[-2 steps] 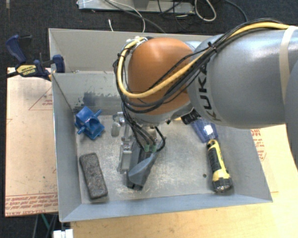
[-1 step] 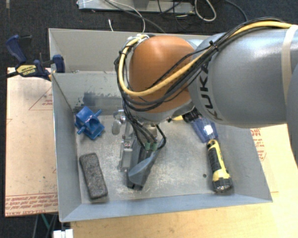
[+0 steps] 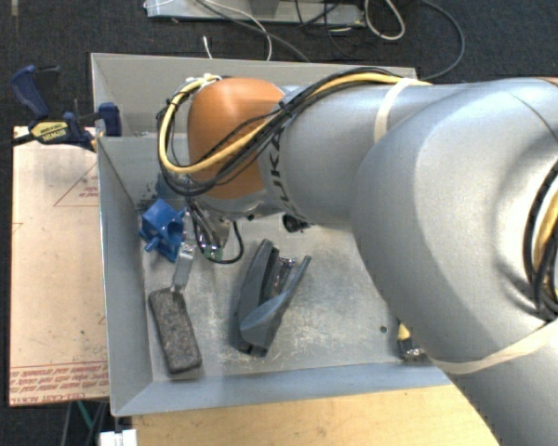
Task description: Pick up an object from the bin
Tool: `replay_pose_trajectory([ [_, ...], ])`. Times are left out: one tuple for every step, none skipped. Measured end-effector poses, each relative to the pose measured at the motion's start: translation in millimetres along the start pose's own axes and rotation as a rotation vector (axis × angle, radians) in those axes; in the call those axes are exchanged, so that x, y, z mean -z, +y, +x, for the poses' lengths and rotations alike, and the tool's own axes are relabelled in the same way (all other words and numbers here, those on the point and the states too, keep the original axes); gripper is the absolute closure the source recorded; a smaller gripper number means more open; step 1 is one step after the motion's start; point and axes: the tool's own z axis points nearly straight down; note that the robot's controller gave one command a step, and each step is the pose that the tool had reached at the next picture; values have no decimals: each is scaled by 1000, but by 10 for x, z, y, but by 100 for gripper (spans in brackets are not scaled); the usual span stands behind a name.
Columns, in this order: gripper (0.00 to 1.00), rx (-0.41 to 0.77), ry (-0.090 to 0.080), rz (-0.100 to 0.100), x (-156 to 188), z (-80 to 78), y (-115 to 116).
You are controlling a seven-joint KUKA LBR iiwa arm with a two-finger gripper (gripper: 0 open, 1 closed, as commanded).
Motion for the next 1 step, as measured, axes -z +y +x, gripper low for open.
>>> replay_pose_trajectory([
  [0,246,-9,-8,607,-3,280],
])
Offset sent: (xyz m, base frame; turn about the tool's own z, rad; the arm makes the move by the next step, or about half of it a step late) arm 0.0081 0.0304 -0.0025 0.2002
